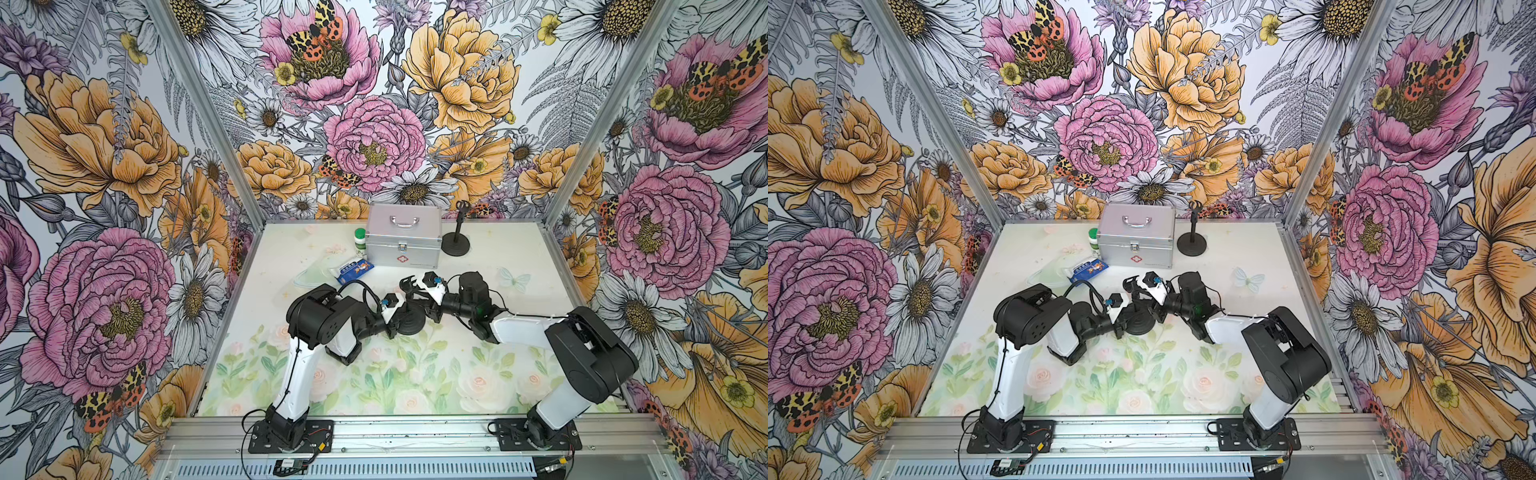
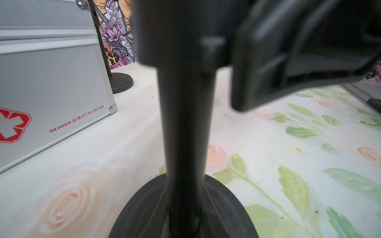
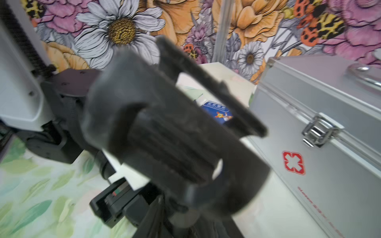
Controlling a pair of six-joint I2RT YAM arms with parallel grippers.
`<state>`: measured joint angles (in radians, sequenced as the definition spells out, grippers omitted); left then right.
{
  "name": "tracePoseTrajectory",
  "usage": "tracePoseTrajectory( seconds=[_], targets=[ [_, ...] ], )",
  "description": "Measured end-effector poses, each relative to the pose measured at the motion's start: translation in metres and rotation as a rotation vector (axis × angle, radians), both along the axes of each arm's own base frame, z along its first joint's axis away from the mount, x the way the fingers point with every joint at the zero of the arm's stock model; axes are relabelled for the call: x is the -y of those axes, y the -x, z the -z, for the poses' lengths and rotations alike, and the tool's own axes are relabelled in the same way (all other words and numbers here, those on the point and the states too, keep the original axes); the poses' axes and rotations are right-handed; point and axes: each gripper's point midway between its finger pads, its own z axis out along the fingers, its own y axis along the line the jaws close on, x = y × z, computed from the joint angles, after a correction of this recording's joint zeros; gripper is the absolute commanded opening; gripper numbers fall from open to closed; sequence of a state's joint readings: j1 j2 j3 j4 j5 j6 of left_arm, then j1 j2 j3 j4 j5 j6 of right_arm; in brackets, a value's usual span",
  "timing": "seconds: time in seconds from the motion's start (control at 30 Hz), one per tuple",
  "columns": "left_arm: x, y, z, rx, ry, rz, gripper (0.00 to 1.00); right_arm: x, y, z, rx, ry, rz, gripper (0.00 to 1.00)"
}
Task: Assemble a microphone stand
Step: Screw the microphone stand pole into the microphone stand base.
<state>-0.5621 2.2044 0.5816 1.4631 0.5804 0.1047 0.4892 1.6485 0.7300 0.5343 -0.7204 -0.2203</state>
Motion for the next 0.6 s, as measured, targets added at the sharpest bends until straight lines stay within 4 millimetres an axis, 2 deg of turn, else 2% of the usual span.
tracePoseTrajectory(
  seconds=[0.17,0.37,0.47,0.57,0.6],
  targets=[
    [0.000,0.000,0.000,0.001,-0.001,0.000,0.22,-0.004,0.002,-0.005,-0.017,0.002,-0.188,0.40],
    [0.000,0.000,0.000,0.003,-0.001,0.001,0.22,-0.011,0.002,-0.002,-0.040,0.025,-0.311,0.39],
    [0.000,0.000,0.000,0.003,-0.001,0.002,0.22,-0.012,0.004,-0.002,-0.048,0.024,-0.343,0.28],
    [0.001,0.001,0.000,0.003,-0.002,0.003,0.22,-0.013,0.003,-0.002,-0.045,0.025,-0.355,0.11],
    [0.001,0.001,0.000,0.002,-0.001,0.003,0.22,-0.012,0.002,-0.002,-0.047,0.026,-0.352,0.02]
  ],
)
